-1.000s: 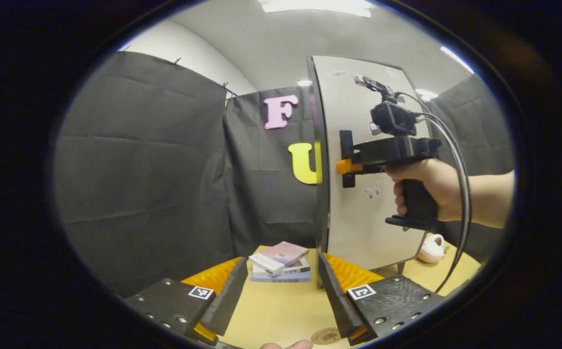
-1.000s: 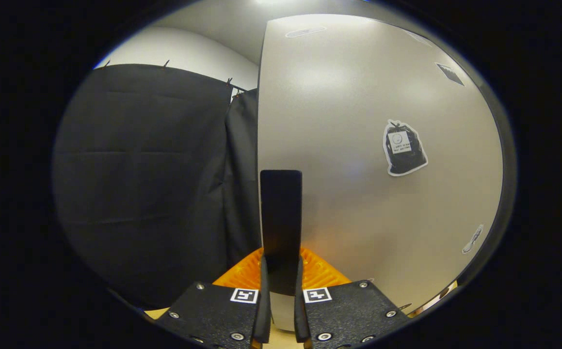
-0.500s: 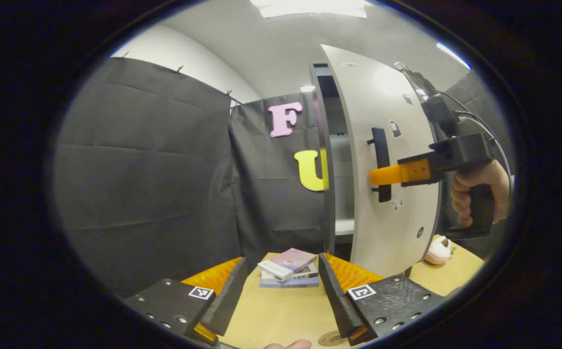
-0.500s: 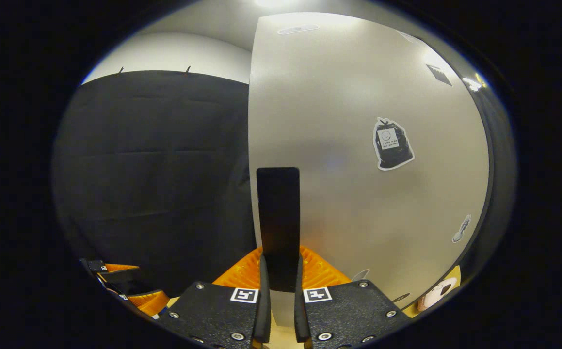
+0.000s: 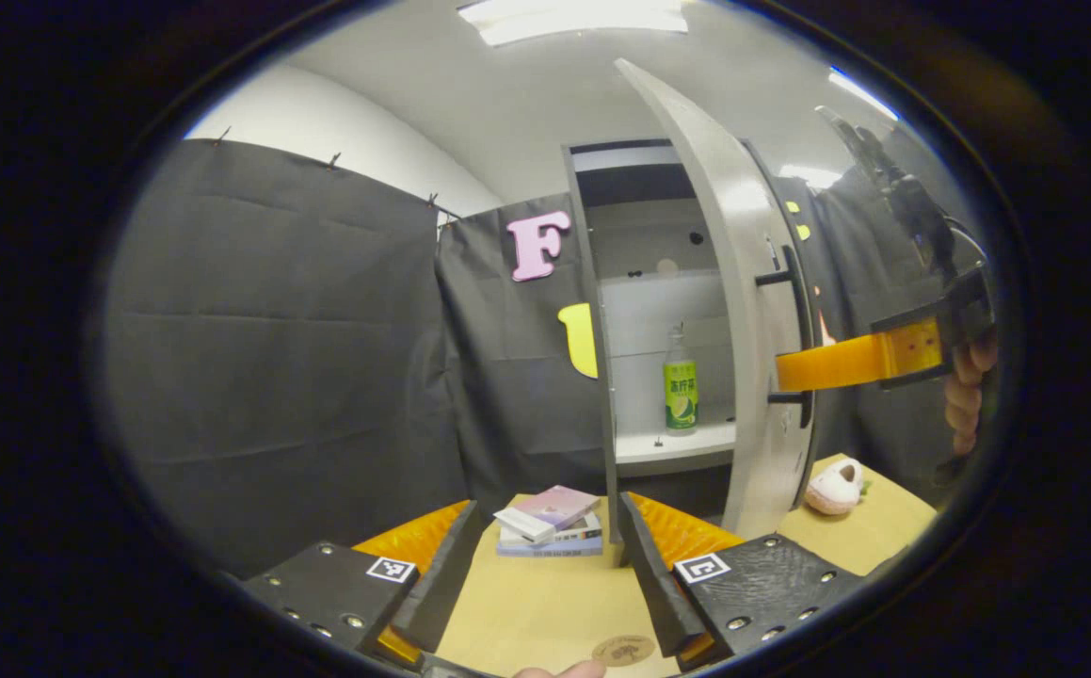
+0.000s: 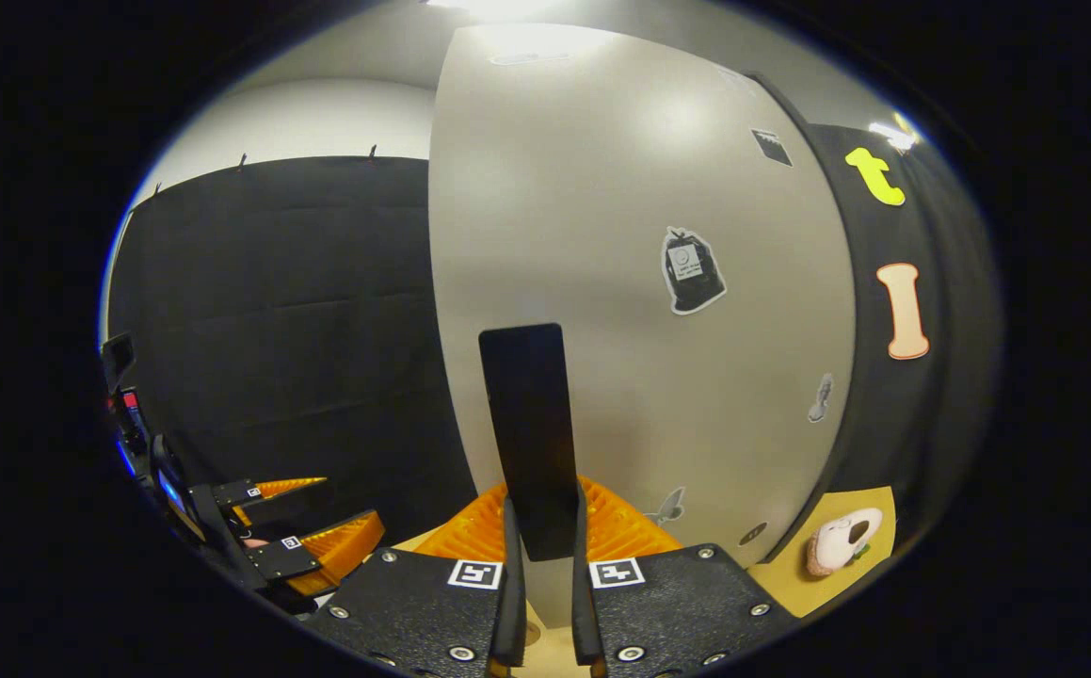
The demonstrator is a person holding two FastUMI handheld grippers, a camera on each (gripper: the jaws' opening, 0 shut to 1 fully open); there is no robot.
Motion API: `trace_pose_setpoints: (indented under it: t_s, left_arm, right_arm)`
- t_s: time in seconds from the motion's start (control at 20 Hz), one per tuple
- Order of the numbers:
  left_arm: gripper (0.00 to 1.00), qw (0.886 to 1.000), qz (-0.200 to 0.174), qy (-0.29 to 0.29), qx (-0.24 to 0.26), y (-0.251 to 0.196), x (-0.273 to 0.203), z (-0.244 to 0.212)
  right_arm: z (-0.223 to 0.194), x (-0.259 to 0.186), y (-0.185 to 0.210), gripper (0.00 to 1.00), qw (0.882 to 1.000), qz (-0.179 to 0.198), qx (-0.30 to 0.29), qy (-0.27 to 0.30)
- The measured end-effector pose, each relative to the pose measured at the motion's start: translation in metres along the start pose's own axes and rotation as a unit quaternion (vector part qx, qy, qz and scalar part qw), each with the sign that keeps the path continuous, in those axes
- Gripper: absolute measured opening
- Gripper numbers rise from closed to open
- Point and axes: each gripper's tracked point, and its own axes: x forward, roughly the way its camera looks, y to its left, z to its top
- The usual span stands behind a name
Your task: Open the cabinet door with the right hand, grasp the bottle in the cabinet with the left hand and place it on the coaster, then close the cabinet door with the right hand.
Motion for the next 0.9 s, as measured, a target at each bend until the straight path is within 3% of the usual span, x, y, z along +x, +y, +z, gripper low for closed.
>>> trace_pose_setpoints:
  t_s: [0.45,0.7,0.75,0.8,0.85,0.9]
  left_arm:
    - [0.85,0.999,-0.029,0.0,-0.017,-0.075,-0.008,0.012]
    - [0.84,0.999,-0.043,-0.003,0.003,-0.108,-0.009,0.023]
    - [0.84,0.999,-0.047,-0.003,0.006,-0.113,-0.01,0.023]
    - [0.84,0.999,-0.05,-0.002,0.01,-0.118,-0.01,0.023]
    - [0.84,0.999,-0.051,-0.003,0.014,-0.121,-0.011,0.023]
    - [0.84,0.998,-0.053,-0.004,0.016,-0.124,-0.01,0.022]
  right_arm:
    - [0.0,-0.033,-0.03,0.22,0.996,-0.087,0.023,-0.018]
    - [-0.001,-0.043,-0.041,0.27,0.986,-0.126,0.099,-0.045]
    - [-0.001,-0.044,-0.042,0.23,0.984,-0.136,0.105,-0.048]
    - [-0.003,-0.045,-0.044,0.26,0.983,-0.152,0.092,-0.05]
    - [-0.004,-0.05,-0.047,0.19,0.98,-0.178,0.064,-0.053]
    - [0.0,-0.059,-0.047,0.31,0.977,-0.199,0.036,-0.064]
